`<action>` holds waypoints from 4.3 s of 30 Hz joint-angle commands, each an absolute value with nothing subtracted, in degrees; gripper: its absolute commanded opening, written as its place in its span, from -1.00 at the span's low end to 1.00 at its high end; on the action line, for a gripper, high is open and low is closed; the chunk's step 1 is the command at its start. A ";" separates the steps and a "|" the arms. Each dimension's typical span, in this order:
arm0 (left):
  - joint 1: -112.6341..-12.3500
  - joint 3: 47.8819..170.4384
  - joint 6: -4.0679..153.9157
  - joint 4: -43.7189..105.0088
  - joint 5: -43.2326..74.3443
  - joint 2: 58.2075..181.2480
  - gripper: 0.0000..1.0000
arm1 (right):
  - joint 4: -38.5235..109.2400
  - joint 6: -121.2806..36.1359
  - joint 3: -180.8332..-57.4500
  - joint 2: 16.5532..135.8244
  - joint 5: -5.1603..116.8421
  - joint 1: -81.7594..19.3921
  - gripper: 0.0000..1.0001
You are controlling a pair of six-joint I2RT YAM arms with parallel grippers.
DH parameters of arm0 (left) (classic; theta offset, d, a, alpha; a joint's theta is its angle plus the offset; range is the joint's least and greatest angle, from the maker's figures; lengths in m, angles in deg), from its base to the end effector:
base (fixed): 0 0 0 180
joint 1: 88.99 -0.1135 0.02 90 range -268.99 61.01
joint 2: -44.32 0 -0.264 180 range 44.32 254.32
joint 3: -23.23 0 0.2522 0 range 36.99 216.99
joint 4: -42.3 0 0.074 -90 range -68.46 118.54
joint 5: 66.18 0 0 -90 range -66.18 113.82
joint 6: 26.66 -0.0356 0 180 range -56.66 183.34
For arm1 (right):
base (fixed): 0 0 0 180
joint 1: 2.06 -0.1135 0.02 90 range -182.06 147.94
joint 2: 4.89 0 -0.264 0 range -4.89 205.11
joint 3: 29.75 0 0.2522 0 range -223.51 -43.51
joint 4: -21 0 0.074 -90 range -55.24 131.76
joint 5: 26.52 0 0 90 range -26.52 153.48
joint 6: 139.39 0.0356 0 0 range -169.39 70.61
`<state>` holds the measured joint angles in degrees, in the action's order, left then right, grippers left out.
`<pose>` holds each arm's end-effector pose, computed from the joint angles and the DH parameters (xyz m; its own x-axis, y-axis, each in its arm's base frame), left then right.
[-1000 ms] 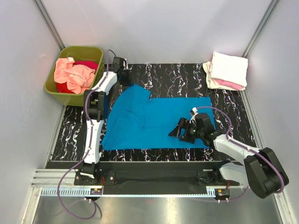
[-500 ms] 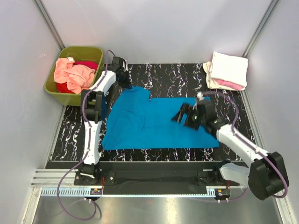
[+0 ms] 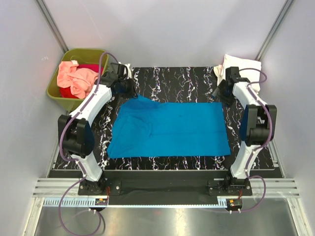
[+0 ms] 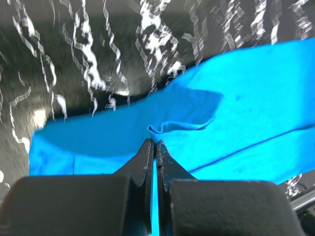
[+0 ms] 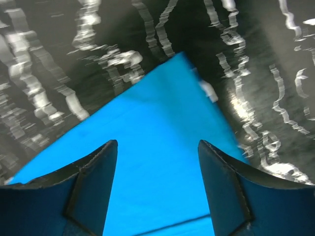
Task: Fold and stack the t-shirts
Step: Fold the tshirt
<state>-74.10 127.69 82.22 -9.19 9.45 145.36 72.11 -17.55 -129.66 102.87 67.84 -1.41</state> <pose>0.3793 -0.1100 0.3069 -0.8127 -0.1083 -0.5725 0.1545 0.9074 -0.3909 0.4068 -0.0073 0.2367 -0.7012 0.5340 -0.4724 0.4949 0.8415 0.2167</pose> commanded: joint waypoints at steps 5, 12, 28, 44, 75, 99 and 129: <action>-74.58 121.11 81.89 -6.18 8.00 142.67 -1.00 | 77.30 -20.82 -140.36 111.47 75.61 0.67 0.37; -74.67 118.73 82.33 -5.21 7.47 141.97 -1.00 | 75.98 -22.67 -144.31 118.93 77.45 1.19 0.22; -74.58 118.81 82.77 -5.65 7.03 142.93 -1.00 | 74.40 -22.84 -148.27 124.92 74.38 1.20 -0.43; -74.75 127.52 82.06 -15.58 10.63 137.59 -1.00 | 75.89 -22.32 -143.01 112.03 69.90 1.20 -1.00; -74.75 98.08 81.80 -16.81 16.26 113.41 -1.00 | 73.96 -20.12 -111.72 88.45 75.61 1.28 -1.00; -74.67 89.20 89.53 -24.73 15.73 100.66 0.10 | 73.26 -15.64 -106.44 84.32 73.69 2.51 0.98; -74.49 108.40 94.11 -2.02 16.52 155.53 -0.23 | 71.94 -14.51 -92.74 84.43 51.47 -21.02 0.12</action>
